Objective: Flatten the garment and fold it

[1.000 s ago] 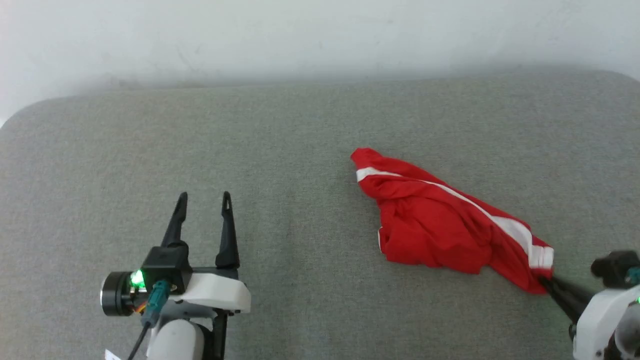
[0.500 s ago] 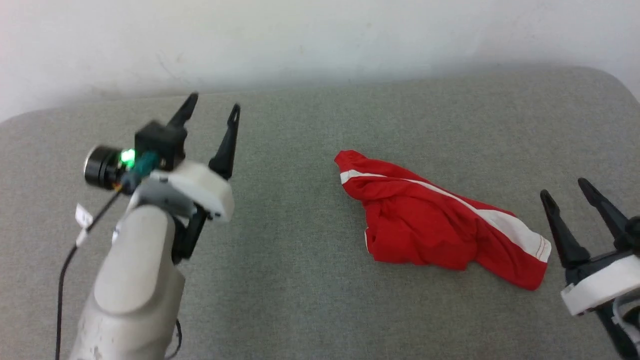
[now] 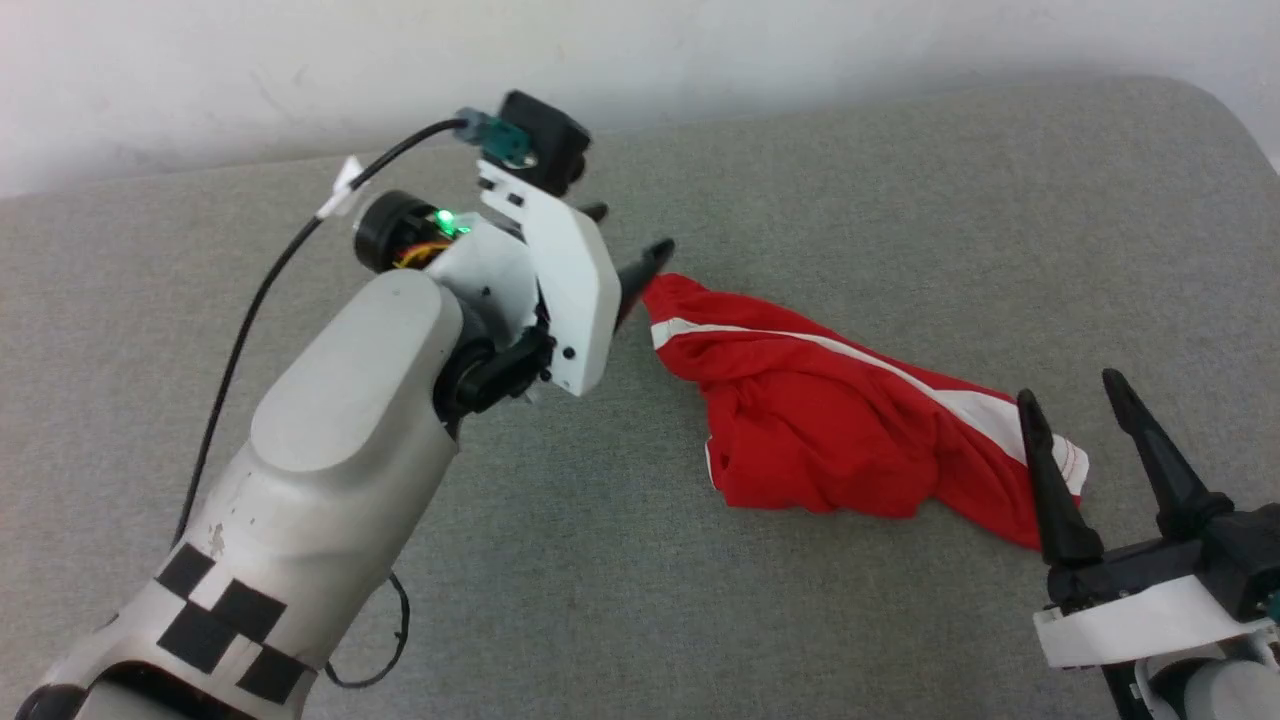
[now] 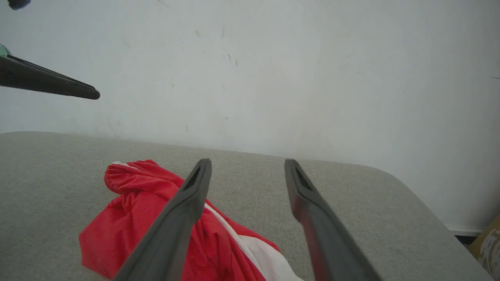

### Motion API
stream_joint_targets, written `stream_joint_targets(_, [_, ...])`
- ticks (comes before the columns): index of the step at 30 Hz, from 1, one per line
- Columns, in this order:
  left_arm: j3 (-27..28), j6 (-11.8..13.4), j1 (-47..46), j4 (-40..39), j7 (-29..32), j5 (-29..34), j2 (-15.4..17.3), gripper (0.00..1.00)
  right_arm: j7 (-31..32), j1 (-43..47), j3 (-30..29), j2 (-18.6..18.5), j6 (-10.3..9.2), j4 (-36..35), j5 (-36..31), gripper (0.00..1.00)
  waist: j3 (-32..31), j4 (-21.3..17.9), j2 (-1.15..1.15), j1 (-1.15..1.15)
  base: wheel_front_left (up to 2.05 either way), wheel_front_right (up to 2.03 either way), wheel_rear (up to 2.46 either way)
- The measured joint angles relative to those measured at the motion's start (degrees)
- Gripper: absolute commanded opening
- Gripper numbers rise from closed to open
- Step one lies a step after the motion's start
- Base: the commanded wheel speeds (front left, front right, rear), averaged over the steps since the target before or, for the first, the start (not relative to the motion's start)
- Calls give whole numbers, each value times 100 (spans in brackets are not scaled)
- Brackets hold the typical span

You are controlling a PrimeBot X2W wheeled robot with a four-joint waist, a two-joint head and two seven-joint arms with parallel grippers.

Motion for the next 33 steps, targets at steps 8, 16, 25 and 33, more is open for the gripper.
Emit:
stream_joint_targets(8, [-1043, 0, -411, 181, 1110, -1070, 353, 100, 0, -98, 109, 160, 0, -18, -62, 100, 236, -264, 0, 0, 0, 0, 0])
stream_joint_targets(16, [-1622, 0, -739, 754, 1006, -1194, 350, 100, 0, -357, 287, 326, 0, 44, -104, 100, 529, -545, 0, 0, 0, 0, 0])
stream_joint_targets(25, [-2416, 0, -1002, 1473, 951, -1073, 387, 100, 0, -608, 399, 422, 0, 163, -147, 100, 919, -820, 0, 0, 0, 0, 0])
stream_joint_targets(33, [-3050, -1, -1347, 1302, 803, -1351, 557, 0, 0, -628, 346, 464, 0, 197, -165, 100, 1125, -906, 0, 0, 0, 0, 0])
